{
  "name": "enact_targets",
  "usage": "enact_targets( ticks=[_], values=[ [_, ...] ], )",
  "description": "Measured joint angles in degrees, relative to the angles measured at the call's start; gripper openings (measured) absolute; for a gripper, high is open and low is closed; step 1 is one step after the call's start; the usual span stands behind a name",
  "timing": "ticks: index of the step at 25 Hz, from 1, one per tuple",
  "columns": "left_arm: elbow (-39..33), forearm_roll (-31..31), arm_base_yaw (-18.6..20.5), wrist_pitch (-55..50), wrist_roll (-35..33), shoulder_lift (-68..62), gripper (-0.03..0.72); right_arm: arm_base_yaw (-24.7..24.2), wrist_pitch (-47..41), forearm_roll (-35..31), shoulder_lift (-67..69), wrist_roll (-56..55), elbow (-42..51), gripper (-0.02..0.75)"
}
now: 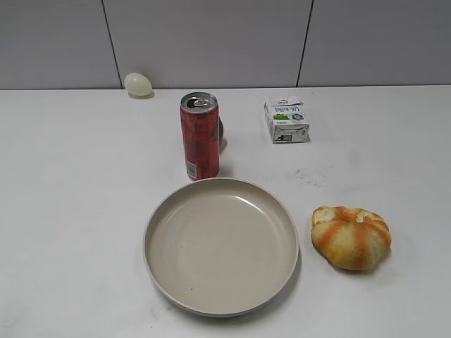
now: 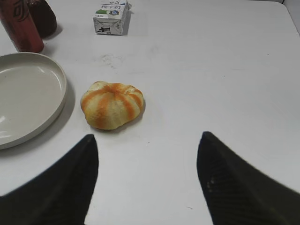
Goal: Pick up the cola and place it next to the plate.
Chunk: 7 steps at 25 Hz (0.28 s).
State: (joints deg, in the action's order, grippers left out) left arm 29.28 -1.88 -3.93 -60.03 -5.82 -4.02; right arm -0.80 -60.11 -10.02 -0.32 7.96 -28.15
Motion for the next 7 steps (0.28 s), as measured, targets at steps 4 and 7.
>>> enact_targets(
  ticks=[4,7],
  values=[
    [-0.05,0.00,0.00,-0.02,0.00,4.02,0.567,0.00,0.00,0.00,0.00,0.00,0.00,0.532],
    [-0.11,0.04,0.00,0.00,0.00,4.33,0.567,0.00,0.00,0.00,0.00,0.00,0.00,0.532]
  ],
)
